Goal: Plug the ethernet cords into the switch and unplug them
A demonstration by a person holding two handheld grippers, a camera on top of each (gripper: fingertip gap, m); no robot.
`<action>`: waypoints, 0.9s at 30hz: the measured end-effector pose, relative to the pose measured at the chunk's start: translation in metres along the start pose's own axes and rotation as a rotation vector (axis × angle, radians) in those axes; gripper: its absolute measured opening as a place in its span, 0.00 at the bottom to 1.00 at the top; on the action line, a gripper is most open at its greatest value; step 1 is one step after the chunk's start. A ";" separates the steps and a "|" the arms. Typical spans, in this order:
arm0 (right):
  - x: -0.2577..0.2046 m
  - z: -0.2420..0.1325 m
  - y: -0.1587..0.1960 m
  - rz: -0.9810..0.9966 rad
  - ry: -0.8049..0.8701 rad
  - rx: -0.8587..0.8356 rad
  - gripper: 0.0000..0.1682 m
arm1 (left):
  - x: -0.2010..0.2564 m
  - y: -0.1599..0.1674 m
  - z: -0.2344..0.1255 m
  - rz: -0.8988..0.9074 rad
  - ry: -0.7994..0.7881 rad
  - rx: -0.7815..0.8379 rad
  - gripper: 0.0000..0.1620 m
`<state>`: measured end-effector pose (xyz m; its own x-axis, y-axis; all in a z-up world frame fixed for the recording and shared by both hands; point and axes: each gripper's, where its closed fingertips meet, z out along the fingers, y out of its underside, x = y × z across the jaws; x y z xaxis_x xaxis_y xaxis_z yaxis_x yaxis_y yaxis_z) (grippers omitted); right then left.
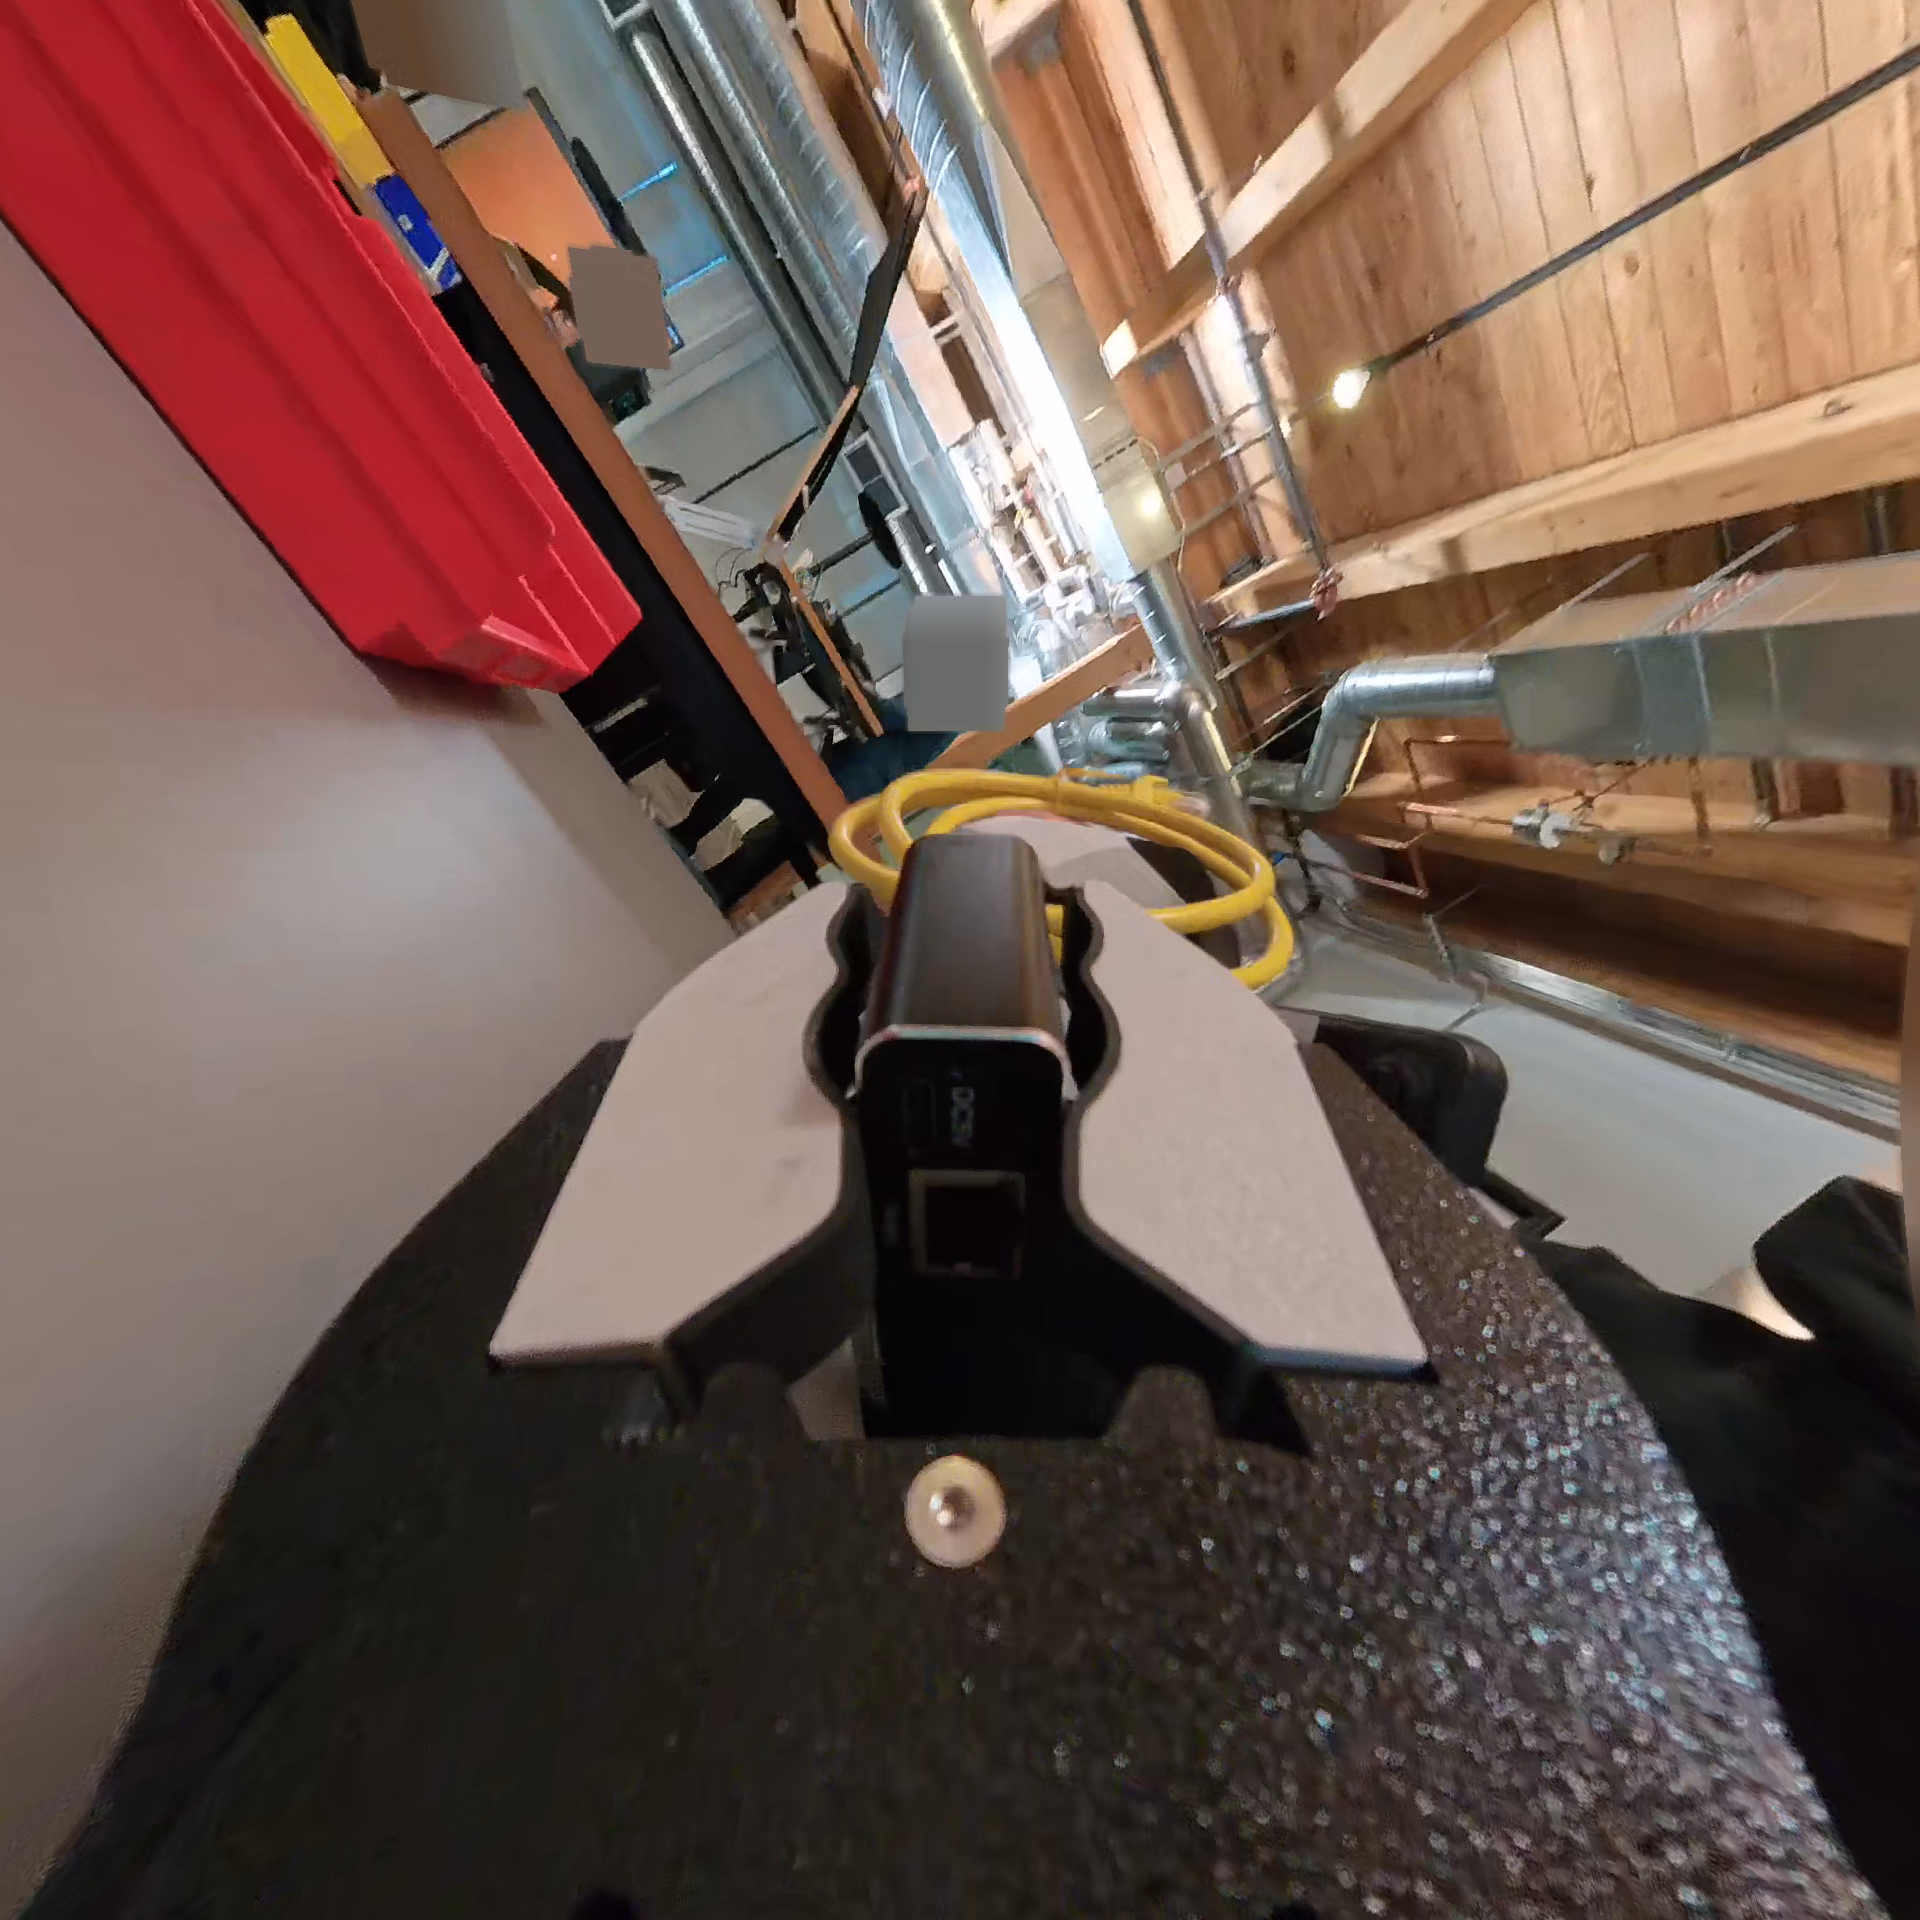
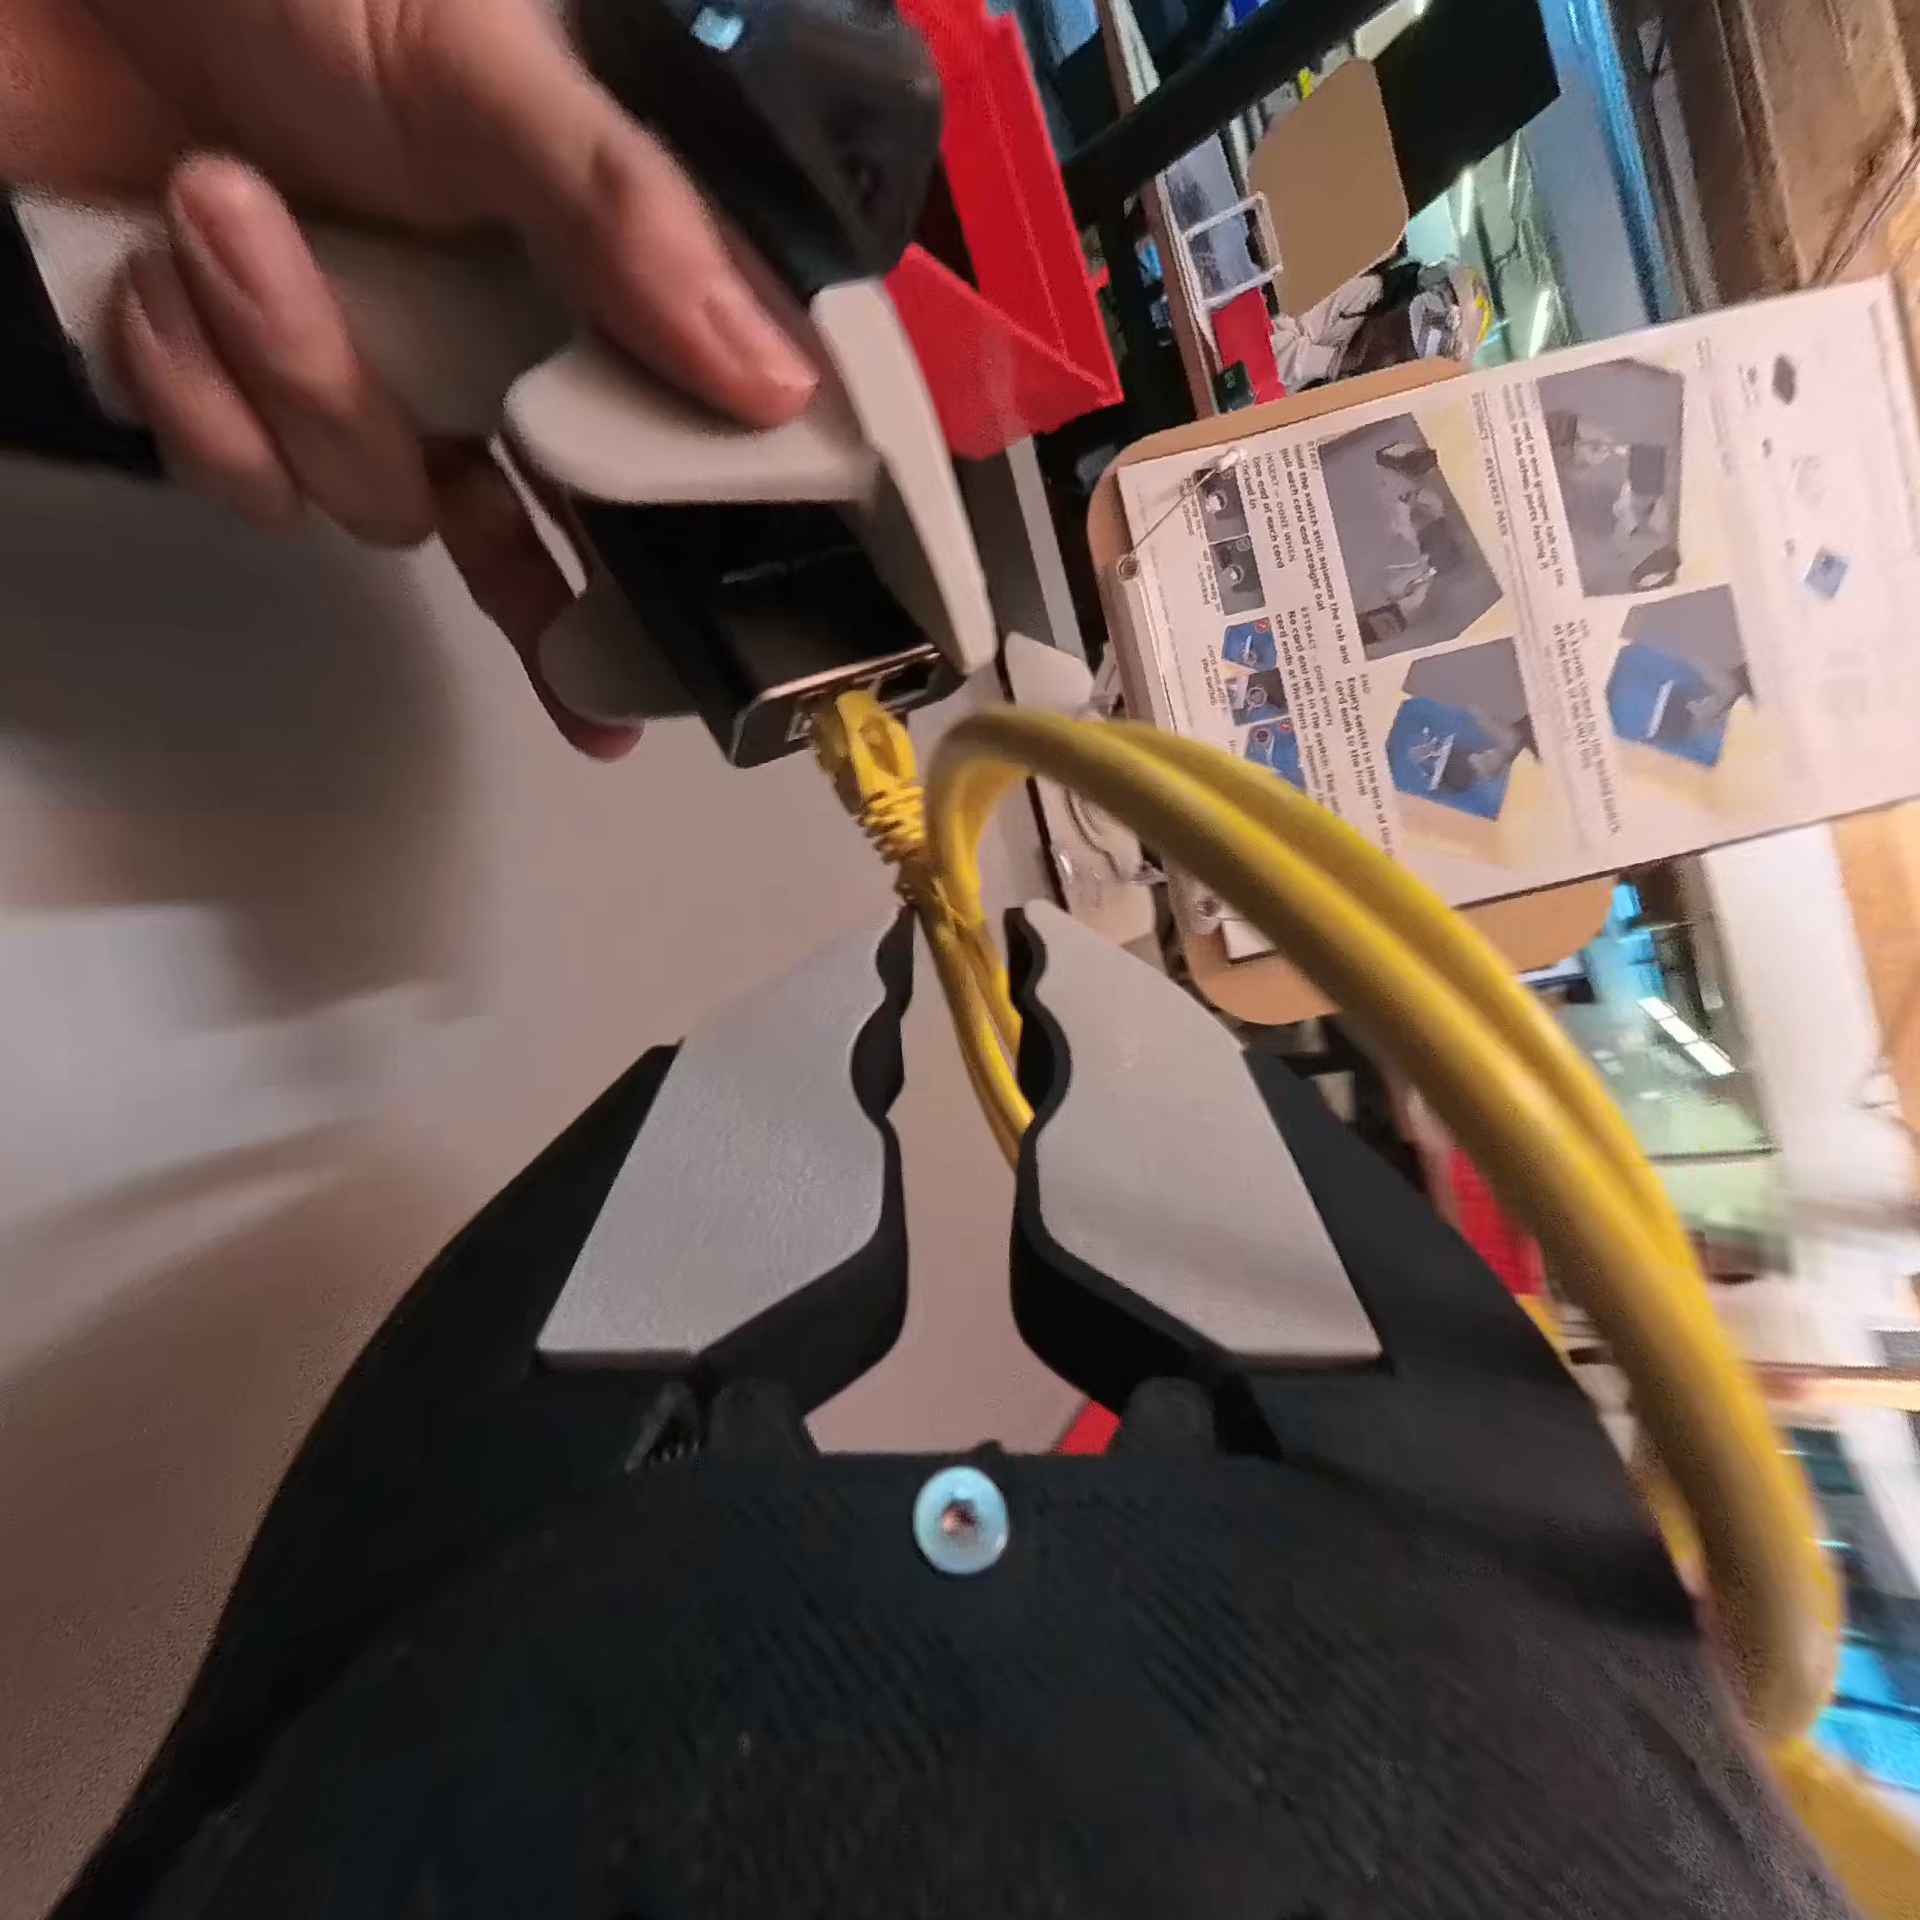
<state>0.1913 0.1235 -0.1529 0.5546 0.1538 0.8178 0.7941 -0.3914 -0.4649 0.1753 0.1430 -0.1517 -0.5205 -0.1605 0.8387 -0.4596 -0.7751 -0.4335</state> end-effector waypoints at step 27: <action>-0.019 0.028 -0.059 1.600 -0.503 0.670 0.20 | 0.028 -0.066 -0.039 0.083 0.096 0.478 0.19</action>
<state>0.1408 0.1694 -0.1500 0.7160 0.3165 -0.6223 -0.6433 -0.0470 -0.7641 0.1633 0.2129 -0.1127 -0.6157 -0.1935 0.7639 -0.0441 -0.9594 -0.2786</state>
